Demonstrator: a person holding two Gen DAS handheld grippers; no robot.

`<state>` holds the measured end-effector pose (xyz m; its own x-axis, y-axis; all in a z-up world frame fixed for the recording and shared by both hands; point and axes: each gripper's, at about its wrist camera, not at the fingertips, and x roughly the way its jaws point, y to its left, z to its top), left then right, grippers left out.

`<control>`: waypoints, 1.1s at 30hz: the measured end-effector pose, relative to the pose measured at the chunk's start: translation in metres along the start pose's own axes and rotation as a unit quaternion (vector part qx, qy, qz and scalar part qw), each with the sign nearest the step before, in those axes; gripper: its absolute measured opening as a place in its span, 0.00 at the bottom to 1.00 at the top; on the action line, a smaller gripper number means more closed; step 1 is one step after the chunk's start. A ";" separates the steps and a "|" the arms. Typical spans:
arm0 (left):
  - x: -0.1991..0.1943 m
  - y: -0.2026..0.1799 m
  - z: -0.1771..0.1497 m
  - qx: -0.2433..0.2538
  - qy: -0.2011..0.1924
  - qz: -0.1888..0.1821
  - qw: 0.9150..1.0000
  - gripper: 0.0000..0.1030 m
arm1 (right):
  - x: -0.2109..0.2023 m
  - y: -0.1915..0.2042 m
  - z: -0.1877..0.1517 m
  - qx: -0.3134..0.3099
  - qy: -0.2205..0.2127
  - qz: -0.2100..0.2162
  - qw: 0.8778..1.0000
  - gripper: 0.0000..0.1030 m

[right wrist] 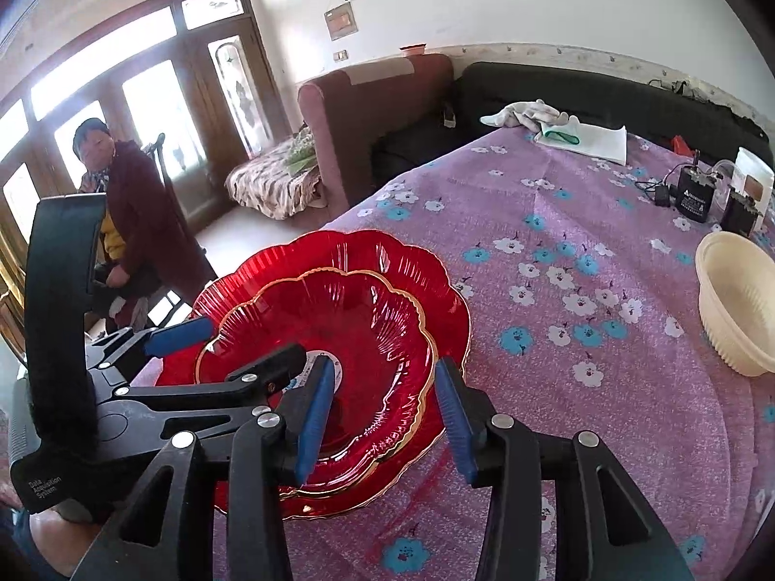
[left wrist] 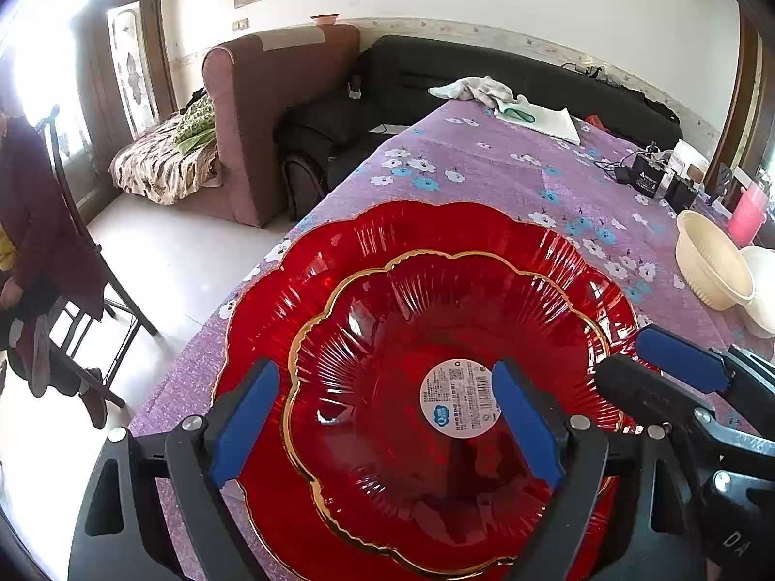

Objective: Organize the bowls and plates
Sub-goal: 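Lower the sticker plate onto the wedding plate and open the left tool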

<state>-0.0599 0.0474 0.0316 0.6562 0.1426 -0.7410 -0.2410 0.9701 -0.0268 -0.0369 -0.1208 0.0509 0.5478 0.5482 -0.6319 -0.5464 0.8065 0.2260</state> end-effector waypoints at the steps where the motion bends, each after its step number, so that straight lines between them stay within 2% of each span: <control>1: 0.000 0.000 0.000 0.000 -0.001 0.000 1.000 0.87 | -0.001 -0.001 0.000 0.003 -0.001 0.002 1.000 0.46; 11: -0.010 0.008 0.003 -0.020 -0.021 -0.002 1.000 0.87 | -0.006 -0.010 0.002 0.027 -0.012 0.016 0.999 0.47; 14: -0.014 0.010 0.003 -0.028 -0.028 -0.008 0.999 0.88 | -0.010 -0.013 0.002 0.031 -0.020 0.002 0.999 0.49; 19: -0.020 0.006 0.002 -0.029 -0.038 -0.017 0.999 0.88 | -0.013 -0.027 0.003 0.061 -0.026 0.003 0.998 0.50; 26: -0.033 -0.007 -0.002 -0.007 -0.064 -0.019 0.998 0.88 | -0.021 -0.039 0.003 0.089 -0.047 -0.023 0.995 0.50; 33: -0.039 -0.027 -0.008 0.021 -0.069 -0.034 0.997 0.88 | -0.030 -0.055 0.005 0.119 -0.071 -0.037 0.990 0.50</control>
<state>-0.0847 0.0141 0.0559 0.7630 0.0998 -0.6386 -0.1655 0.9852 -0.0437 -0.0205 -0.1803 0.0612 0.6733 0.4968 -0.5476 -0.3457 0.8662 0.3609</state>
